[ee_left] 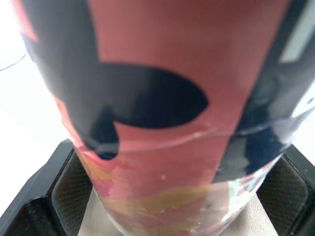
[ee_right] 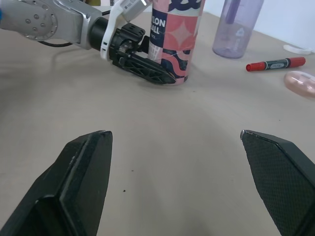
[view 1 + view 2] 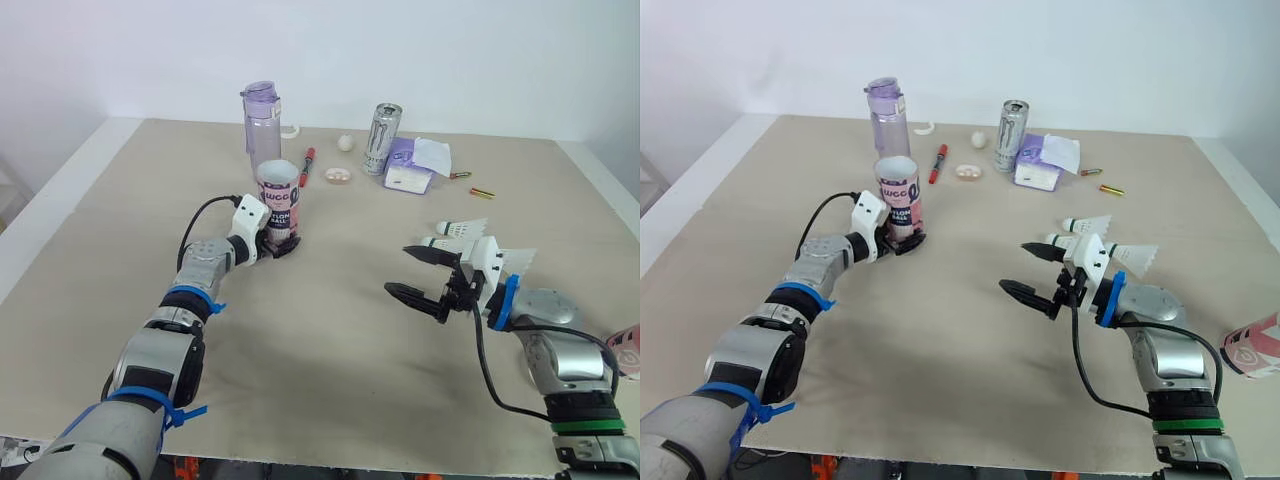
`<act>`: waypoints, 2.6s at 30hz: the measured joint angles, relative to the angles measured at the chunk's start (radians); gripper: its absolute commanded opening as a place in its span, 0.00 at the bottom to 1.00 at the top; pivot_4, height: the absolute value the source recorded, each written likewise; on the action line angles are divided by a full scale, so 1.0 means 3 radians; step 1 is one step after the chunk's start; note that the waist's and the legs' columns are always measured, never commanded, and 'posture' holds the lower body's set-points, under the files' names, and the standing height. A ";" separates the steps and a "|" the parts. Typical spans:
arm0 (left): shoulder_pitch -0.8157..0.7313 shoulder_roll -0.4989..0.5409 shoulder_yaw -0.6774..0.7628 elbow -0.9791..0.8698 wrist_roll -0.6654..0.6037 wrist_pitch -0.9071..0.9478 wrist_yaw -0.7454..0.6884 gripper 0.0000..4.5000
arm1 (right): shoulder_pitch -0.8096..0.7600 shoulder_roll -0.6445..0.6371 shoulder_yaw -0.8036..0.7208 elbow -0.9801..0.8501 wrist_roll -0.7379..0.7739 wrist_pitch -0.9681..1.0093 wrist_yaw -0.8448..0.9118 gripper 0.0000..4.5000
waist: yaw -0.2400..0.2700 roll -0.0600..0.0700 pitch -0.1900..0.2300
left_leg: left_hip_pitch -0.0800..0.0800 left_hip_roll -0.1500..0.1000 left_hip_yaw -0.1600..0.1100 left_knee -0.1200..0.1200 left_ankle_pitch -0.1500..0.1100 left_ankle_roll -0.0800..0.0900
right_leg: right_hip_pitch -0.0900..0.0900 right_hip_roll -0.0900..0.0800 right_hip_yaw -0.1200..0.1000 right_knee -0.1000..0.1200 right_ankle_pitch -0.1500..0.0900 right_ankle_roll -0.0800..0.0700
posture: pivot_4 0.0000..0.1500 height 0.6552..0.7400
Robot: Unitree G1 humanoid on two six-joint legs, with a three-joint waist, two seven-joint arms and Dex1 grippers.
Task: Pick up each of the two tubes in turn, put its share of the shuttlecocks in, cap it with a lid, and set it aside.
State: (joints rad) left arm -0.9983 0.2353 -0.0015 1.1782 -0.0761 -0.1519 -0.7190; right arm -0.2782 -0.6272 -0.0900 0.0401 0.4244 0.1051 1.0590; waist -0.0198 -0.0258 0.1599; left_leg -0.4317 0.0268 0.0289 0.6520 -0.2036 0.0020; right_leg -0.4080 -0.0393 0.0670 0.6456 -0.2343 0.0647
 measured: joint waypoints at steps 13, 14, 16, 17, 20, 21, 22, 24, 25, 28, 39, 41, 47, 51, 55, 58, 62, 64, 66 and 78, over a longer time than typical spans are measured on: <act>-0.0106 -0.0069 0.0063 0.0204 0.0061 -0.0180 -0.0032 0.88 | 0.0110 -0.0028 -0.0001 -0.0090 0.0006 0.0031 -0.0052 1.00 | 0.0000 0.0000 0.0000 | 0.0000 0.0000 -0.0001 0.0000 0.0000 0.0000 | 0.0000 0.0000 0.0000 0.0000 0.0000 0.0000 | 1.00 1.00; -0.0106 -0.0069 0.0063 0.0205 0.0061 -0.0196 -0.0034 0.87 | 0.0111 -0.0028 -0.0001 -0.0090 0.0006 0.0031 -0.0052 1.00 | 0.0000 0.0000 0.0000 | 0.0000 0.0000 -0.0001 0.0000 0.0000 0.0000 | 0.0000 0.0000 -0.0001 0.0000 0.0000 0.0000 | 1.00 1.00; -0.0105 -0.0077 0.0063 0.0206 0.0075 -0.0273 -0.0044 0.72 | 0.0113 -0.0029 -0.0001 -0.0090 0.0006 0.0035 -0.0053 1.00 | 0.0000 0.0000 0.0000 | 0.0000 0.0000 -0.0001 0.0000 0.0000 0.0000 | 0.0000 0.0001 -0.0001 0.0000 0.0000 0.0000 | 1.00 1.00; -0.0105 -0.0077 0.0063 0.0206 0.0083 -0.0291 -0.0043 0.68 | 0.0113 -0.0029 -0.0001 -0.0090 0.0006 0.0036 -0.0053 1.00 | 0.0000 0.0000 0.0000 | 0.0000 0.0000 -0.0001 0.0000 0.0000 0.0000 | 0.0000 0.0000 0.0000 0.0000 0.0000 0.0000 | 1.00 1.00; -0.0102 -0.0078 0.0065 0.0206 0.0087 -0.0310 -0.0043 0.68 | 0.0113 -0.0030 -0.0001 -0.0090 0.0006 0.0037 -0.0052 1.00 | 0.0000 0.0000 0.0000 | 0.0000 0.0000 -0.0001 0.0001 0.0000 0.0000 | 0.0000 0.0000 -0.0001 0.0001 0.0000 0.0000 | 1.00 1.00; -0.0098 -0.0078 0.0065 0.0206 0.0088 -0.0325 -0.0039 0.68 | 0.0113 -0.0031 -0.0001 -0.0090 0.0006 0.0039 -0.0050 1.00 | 0.0000 0.0000 0.0000 | 0.0000 0.0000 -0.0001 0.0001 0.0000 0.0000 | 0.0000 0.0000 -0.0001 0.0001 0.0000 0.0000 | 1.00 1.00; -0.0095 -0.0078 0.0065 0.0206 0.0089 -0.0340 -0.0037 0.68 | 0.0113 -0.0032 -0.0001 -0.0090 0.0006 0.0040 -0.0050 1.00 | 0.0000 0.0000 0.0000 | 0.0000 0.0000 -0.0001 0.0001 0.0000 0.0000 | 0.0000 0.0000 0.0000 0.0001 0.0000 0.0000 | 1.00 1.00; -0.0081 -0.0078 0.0069 0.0206 0.0089 -0.0370 -0.0036 0.68 | 0.0113 -0.0037 -0.0001 -0.0090 0.0006 0.0046 -0.0048 1.00 | 0.0000 0.0000 0.0000 | 0.0000 0.0000 -0.0001 0.0001 0.0000 0.0000 | 0.0000 0.0000 -0.0001 0.0001 0.0000 0.0000 | 1.00 1.00; -0.0078 -0.0077 0.0070 0.0206 0.0090 -0.0377 -0.0036 0.68 | 0.0113 -0.0039 -0.0001 -0.0090 0.0006 0.0050 -0.0048 1.00 | 0.0000 0.0000 0.0000 | 0.0000 0.0000 -0.0001 0.0001 0.0000 0.0000 | 0.0000 0.0000 -0.0001 0.0001 0.0000 0.0000 | 1.00 1.00; -0.0067 -0.0071 0.0065 0.0206 0.0103 -0.0425 -0.0043 0.68 | 0.0113 -0.0040 -0.0001 -0.0091 0.0006 0.0057 -0.0048 1.00 | 0.0000 0.0000 0.0000 | 0.0000 0.0000 -0.0001 0.0001 0.0000 0.0000 | 0.0000 0.0000 0.0000 0.0001 0.0000 0.0000 | 1.00 1.00; 0.0259 0.0247 -0.0289 -0.0523 0.0239 -0.0801 -0.1138 0.68 | 0.0566 -0.0047 -0.0159 -0.0874 0.0256 0.0295 -0.0200 1.00 | 0.0000 0.0000 0.0000 | -0.0003 0.0001 -0.0001 0.0002 -0.0002 -0.0003 | -0.0002 0.0000 -0.0001 0.0002 -0.0001 -0.0002 | 1.00 1.00; 0.0317 0.0315 -0.0384 -0.0737 0.0239 -0.0769 -0.1362 0.68 | 0.0657 -0.0047 -0.0159 -0.1008 0.0288 0.0327 -0.0215 1.00 | 0.0000 0.0000 0.0000 | -0.0003 0.0001 -0.0001 0.0004 -0.0002 -0.0003 | -0.0002 0.0000 0.0000 0.0003 0.0000 -0.0002 | 1.00 1.00; 0.0426 0.0538 -0.0699 -0.1458 0.0255 -0.0483 -0.1961 0.68 | 0.0889 -0.0053 -0.0166 -0.1334 0.0411 0.0391 -0.0213 1.00 | 0.0000 0.0000 0.0000 | -0.0001 0.0005 -0.0001 0.0010 -0.0002 -0.0003 | 0.0001 0.0003 0.0000 0.0004 0.0000 -0.0001 | 1.00 1.00; 0.0423 0.0696 -0.1023 -0.2019 0.0327 0.0002 -0.2371 0.68 | 0.1062 -0.0150 -0.0167 -0.1497 0.0481 0.0398 -0.0116 1.00 | -0.0001 0.0001 0.0000 | -0.0002 0.0005 -0.0001 0.0010 -0.0002 -0.0003 | 0.0000 0.0003 0.0000 0.0005 -0.0001 -0.0003 | 1.00 1.00; 0.0363 0.0747 -0.1182 -0.2299 0.0378 0.0377 -0.2555 0.68 | 0.1149 -0.0163 -0.0207 -0.1498 0.0502 0.0388 -0.0103 1.00 | 0.0000 0.0001 0.0000 | -0.0001 0.0007 -0.0003 0.0010 -0.0002 -0.0003 | 0.0001 0.0006 0.0000 0.0005 -0.0003 -0.0001 | 1.00 1.00; 0.0266 0.0789 -0.1351 -0.2551 0.0494 0.0782 -0.2649 0.68 | 0.1211 -0.0159 -0.0236 -0.1500 0.0501 0.0363 -0.0125 1.00 | 0.0000 0.0000 -0.0001 | 0.0000 0.0008 -0.0004 0.0011 -0.0002 -0.0003 | 0.0001 0.0010 0.0002 0.0006 -0.0012 0.0010 | 1.00 1.00; 0.0256 0.0827 -0.1439 -0.2744 0.0552 0.1042 -0.2654 0.68 | 0.1232 -0.0124 -0.0246 -0.1502 0.0506 0.0363 -0.0204 1.00 | -0.0001 0.0002 -0.0002 | 0.0001 0.0010 -0.0004 0.0011 -0.0002 -0.0003 | 0.0001 0.0012 0.0003 0.0007 -0.0014 0.0011 | 1.00 1.00; 0.0234 0.0827 -0.1496 -0.2835 0.0609 0.1134 -0.2650 0.68 | 0.1231 -0.0062 -0.0273 -0.1502 0.0533 0.0374 -0.0314 1.00 | -0.0001 0.0003 -0.0002 | 0.0001 0.0012 -0.0005 0.0011 -0.0002 -0.0003 | 0.0001 0.0014 0.0002 0.0008 -0.0014 0.0010 | 1.00 1.00; 0.0199 0.0818 -0.1543 -0.2856 0.0645 0.1189 -0.2642 0.68 | 0.1227 -0.0017 -0.0317 -0.1501 0.0538 0.0400 -0.0440 1.00 | 0.0000 0.0003 -0.0002 | 0.0002 0.0011 -0.0005 0.0011 -0.0002 -0.0002 | 0.0002 0.0014 0.0003 0.0008 -0.0014 0.0010 | 1.00 1.00; 0.0149 0.0813 -0.1614 -0.2856 0.0687 0.1188 -0.2631 0.68 | 0.0982 0.0115 -0.0792 -0.0988 0.0456 0.0749 -0.1389 1.00 | 0.0000 0.0006 -0.0005 | 0.0005 0.0009 -0.0002 0.0014 -0.0001 -0.0002 | 0.0005 0.0016 0.0012 0.0009 -0.0015 0.0006 | 1.00 1.00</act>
State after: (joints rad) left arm -0.9535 0.4792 -0.4856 0.3213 0.1301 0.2044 -1.5083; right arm 0.0164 -0.5928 -0.3276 -0.2562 0.5613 0.3299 0.6423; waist -0.0199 -0.0239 0.1585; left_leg -0.4302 0.0296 0.0282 0.6562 -0.2039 0.0016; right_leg -0.4063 -0.0347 0.0705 0.6484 -0.2388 0.0665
